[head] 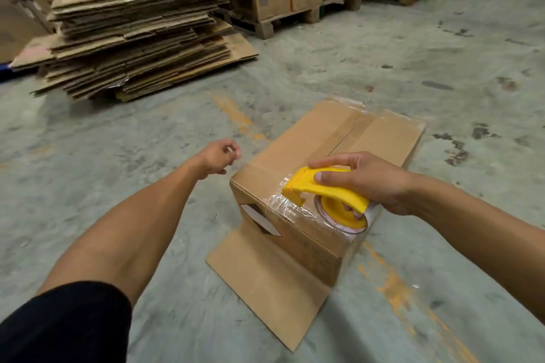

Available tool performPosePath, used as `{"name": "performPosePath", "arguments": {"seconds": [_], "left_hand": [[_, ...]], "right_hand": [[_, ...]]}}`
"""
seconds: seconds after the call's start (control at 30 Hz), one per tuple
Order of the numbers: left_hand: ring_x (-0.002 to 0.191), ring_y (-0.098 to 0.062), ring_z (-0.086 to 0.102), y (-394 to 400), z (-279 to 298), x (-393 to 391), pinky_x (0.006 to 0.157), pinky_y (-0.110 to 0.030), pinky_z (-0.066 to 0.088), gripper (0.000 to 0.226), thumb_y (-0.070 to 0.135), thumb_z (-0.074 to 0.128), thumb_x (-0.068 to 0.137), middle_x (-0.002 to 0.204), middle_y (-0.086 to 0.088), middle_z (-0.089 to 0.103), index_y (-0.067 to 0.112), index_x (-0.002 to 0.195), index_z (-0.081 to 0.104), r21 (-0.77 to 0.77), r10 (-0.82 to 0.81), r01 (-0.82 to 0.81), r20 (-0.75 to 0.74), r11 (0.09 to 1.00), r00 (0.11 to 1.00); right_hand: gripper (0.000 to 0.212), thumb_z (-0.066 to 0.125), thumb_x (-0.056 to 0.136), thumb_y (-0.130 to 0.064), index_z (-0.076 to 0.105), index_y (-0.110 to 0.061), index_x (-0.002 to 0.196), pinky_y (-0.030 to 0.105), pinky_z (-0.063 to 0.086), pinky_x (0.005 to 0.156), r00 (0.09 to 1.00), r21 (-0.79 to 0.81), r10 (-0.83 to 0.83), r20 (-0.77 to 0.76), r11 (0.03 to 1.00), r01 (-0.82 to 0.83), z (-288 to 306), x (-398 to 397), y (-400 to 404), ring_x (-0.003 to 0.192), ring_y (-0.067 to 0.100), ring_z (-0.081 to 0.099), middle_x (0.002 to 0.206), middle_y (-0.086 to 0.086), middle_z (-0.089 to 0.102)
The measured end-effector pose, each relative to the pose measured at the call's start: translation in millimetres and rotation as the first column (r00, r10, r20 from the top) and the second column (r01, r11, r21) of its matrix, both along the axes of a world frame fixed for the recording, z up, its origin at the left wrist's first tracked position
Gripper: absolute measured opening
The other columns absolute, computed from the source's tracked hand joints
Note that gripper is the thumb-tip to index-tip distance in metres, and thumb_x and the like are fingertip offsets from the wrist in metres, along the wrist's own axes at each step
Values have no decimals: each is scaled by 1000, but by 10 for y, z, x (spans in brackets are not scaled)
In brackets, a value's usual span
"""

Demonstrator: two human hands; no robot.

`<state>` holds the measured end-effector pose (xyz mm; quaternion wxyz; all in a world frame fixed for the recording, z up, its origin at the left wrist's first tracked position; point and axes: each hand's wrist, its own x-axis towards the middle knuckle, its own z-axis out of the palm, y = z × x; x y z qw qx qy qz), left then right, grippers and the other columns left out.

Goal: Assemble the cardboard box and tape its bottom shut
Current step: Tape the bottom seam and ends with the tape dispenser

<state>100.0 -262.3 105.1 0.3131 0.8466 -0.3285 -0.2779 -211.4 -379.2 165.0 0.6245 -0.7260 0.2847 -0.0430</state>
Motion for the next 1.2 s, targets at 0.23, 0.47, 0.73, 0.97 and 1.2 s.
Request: {"name": "performPosePath", "arguments": {"seconds": [0.23, 0.47, 0.73, 0.97, 1.2], "left_hand": [[77, -22, 42, 23, -241, 186, 66, -31, 45, 11, 19, 50, 100, 81, -6, 44, 16, 90, 55, -44, 13, -12, 20, 999, 1000], [73, -18, 41, 122, -404, 264, 67, -32, 42, 10, 20, 51, 100, 77, -5, 43, 17, 92, 55, -78, 18, -19, -20, 997, 1000], [79, -20, 42, 44, -487, 253, 66, -32, 41, 11, 20, 51, 100, 77, -5, 45, 18, 90, 56, -99, 6, -8, -19, 995, 1000], [79, -22, 41, 33, -534, 293, 66, -33, 39, 12, 24, 51, 100, 82, -11, 43, 14, 98, 57, -120, -8, 5, -29, 993, 1000], [66, -17, 38, 25, -563, 300, 59, -31, 52, 13, 20, 50, 101, 66, -3, 37, 17, 90, 56, -178, 28, -42, -83, 983, 996]], "right_hand": [[28, 77, 81, -33, 74, -31, 109, 30, 58, 78, 1000, -33, -12, -3, 999, 12, -291, 228, 78, 87, 14, 70, 112, -2, 73], [27, 77, 81, -35, 74, -36, 107, 33, 59, 82, 1000, -65, 21, -23, 998, -23, -389, 273, 103, 97, 19, 71, 112, -3, 72], [27, 77, 79, -35, 74, -37, 106, 38, 58, 89, 1000, -61, 12, -23, 998, -13, -427, 260, 103, 101, 20, 69, 114, -4, 71], [29, 77, 79, -35, 74, -38, 108, 39, 58, 88, 1000, -23, 16, -24, 1000, -17, -441, 257, 144, 100, 25, 70, 114, 0, 72], [30, 76, 81, -31, 72, -36, 111, 40, 58, 84, 999, -5, 36, -21, 999, -36, -443, 260, 181, 100, 31, 69, 115, 6, 72]]}}
